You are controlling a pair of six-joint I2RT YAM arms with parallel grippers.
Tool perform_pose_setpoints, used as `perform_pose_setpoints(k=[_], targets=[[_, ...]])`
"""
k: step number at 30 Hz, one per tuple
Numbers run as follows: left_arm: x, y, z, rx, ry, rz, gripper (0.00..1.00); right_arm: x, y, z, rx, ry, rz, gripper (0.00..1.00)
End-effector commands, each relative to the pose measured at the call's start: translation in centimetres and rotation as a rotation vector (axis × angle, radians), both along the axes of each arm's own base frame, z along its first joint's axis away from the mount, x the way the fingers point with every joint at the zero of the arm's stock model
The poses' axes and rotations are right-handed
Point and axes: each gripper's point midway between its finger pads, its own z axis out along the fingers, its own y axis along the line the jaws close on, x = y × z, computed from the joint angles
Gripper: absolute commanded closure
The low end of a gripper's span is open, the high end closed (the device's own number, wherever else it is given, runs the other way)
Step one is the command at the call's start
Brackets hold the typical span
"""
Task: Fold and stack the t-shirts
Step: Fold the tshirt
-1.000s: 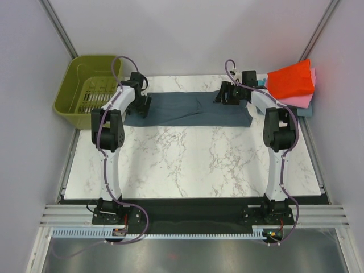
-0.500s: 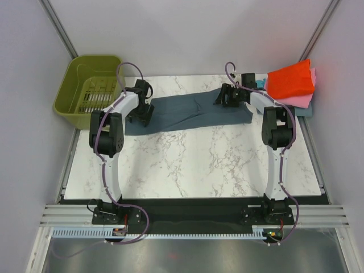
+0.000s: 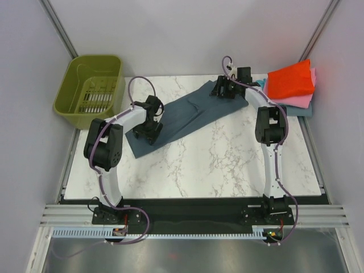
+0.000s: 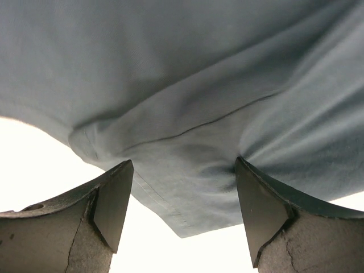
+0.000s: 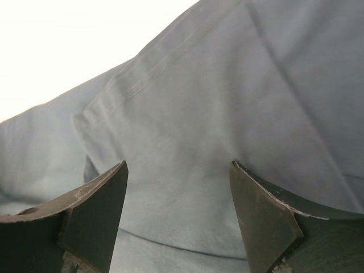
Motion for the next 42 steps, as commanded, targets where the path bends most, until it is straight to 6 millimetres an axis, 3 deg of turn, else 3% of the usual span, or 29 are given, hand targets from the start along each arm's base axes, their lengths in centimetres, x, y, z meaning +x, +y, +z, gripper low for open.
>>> perform_pose_setpoints(k=[1, 5, 6, 7, 10, 12, 14, 15, 18, 23, 30, 31, 35, 42], targets=[[-1.4, 0.9, 2.2, 0.055, -0.009, -0.022, 0.2, 2.6, -1.6, 3.5, -0.052, -0.114, -0.063, 0.19], [1.2, 0.4, 7.0, 0.036, -0.144, -0.033, 0.2, 2.1, -2.6, 8.8, -0.052, -0.176, -0.098, 0.19], [1.4, 0.4, 7.5, 0.036, -0.153, -0.044, 0.19, 1.3, -3.0, 8.4, -0.044, -0.144, -0.111, 0.19], [1.6, 0.4, 7.8, 0.037, -0.162, -0.051, 0.19, 0.6, -3.1, 10.5, -0.03, -0.159, -0.121, 0.19], [2.4, 0.8, 8.0, 0.061, -0.186, -0.066, 0.19, -2.4, -2.7, 11.0, 0.013, -0.096, -0.124, 0.19], [2.4, 1.3, 6.9, 0.069, -0.161, -0.06, 0.2, -4.5, -2.5, 9.7, 0.041, -0.022, -0.124, 0.19], [2.5, 1.5, 5.8, 0.066, -0.142, -0.057, 0.21, -6.0, -2.5, 9.9, 0.062, 0.008, -0.128, 0.19], [2.6, 1.7, 4.9, 0.065, -0.123, -0.049, 0.22, -7.0, -2.6, 8.5, 0.065, 0.052, -0.133, 0.19], [2.7, 2.0, 3.2, 0.049, -0.082, -0.033, 0.24, -8.5, -3.6, 6.4, 0.072, 0.125, -0.173, 0.19], [3.3, 2.4, 1.9, 0.018, -0.048, -0.009, 0.25, -9.1, -4.5, 4.2, 0.082, 0.179, -0.196, 0.2], [2.4, 2.6, 0.0, 0.034, 0.036, 0.011, 0.22, -7.4, -5.0, 2.1, 0.064, 0.187, -0.204, 0.2], [1.7, 2.7, -0.4, 0.037, 0.055, 0.011, 0.22, -7.3, -4.9, 0.9, 0.06, 0.204, -0.204, 0.2], [-0.2, 2.4, 0.0, 0.052, 0.066, -0.012, 0.22, -5.9, -5.0, -0.7, 0.055, 0.209, -0.208, 0.2], [-5.1, 0.4, -0.8, 0.08, 0.135, -0.116, 0.22, -3.4, -4.4, -1.9, 0.071, 0.186, -0.206, 0.2]])
